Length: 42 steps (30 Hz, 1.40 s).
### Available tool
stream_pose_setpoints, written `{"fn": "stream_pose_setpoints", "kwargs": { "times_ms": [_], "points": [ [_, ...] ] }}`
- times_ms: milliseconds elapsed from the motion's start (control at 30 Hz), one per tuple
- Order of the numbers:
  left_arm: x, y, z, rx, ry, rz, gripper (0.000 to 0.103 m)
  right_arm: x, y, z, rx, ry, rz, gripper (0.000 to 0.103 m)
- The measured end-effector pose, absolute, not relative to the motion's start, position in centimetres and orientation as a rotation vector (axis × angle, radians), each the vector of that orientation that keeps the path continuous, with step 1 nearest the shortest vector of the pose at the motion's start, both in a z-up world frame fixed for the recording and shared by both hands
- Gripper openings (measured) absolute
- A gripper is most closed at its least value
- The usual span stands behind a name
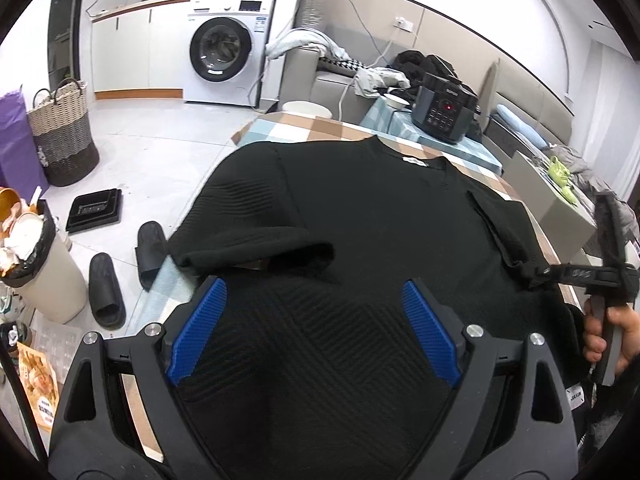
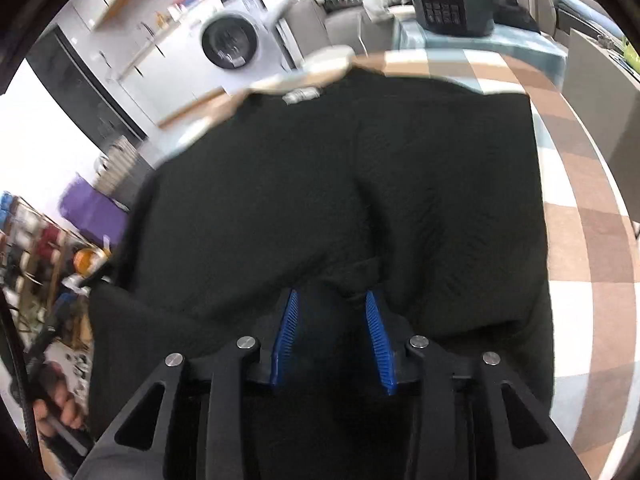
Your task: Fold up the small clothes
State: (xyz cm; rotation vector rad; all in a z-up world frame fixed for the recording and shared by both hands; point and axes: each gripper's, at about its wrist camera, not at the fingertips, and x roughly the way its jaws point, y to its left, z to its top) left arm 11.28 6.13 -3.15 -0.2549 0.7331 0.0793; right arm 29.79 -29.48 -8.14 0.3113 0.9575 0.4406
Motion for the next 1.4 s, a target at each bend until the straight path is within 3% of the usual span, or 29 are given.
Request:
{"fn": "stream_pose_setpoints", "kwargs": {
  "times_ms": [300,467,700,900,1133,1200,1267,1400],
  "points": [
    [10.3,7.3,-3.2,-0.268,0.734,0.11,0.089,30.6,-29.6,-8.9,0.284,0.971,0.277,0.039],
    [10.4,7.1,-3.7,-0.273,0.751,0.104,0.089,30.2,-30.2,-10.0,0.276,1.071,0.298,0.035],
    [11.0,6.9,-4.5,-0.285,0.755,0.084,0.089,30.0,-30.6,-7.1,0.308,0.937,0.267,0.035],
    [11.7,6.7,-4.8,-0.288,0.756,0.062,0.089,32.4,-28.4,-9.6,0.302,1.051,0.225,0.033],
    [12.1,7.3,-5.6,-0.306,0.768,0.052,0.089,31.7,-27.9,-9.7,0.268,1.046,0.161,0.033],
    [12.1,7.3,-5.8,-0.308,0.769,0.05,0.089,31.4,-27.5,-9.8,0.226,1.031,0.149,0.029],
    [12.0,7.3,-5.9,-0.308,0.768,0.048,0.089,31.2,-27.4,-9.9,0.203,1.014,0.131,0.012],
    [12.1,7.4,-5.9,-0.314,0.767,0.055,0.089,30.7,-28.2,-9.1,0.25,0.955,0.155,0.005]
  ]
}}
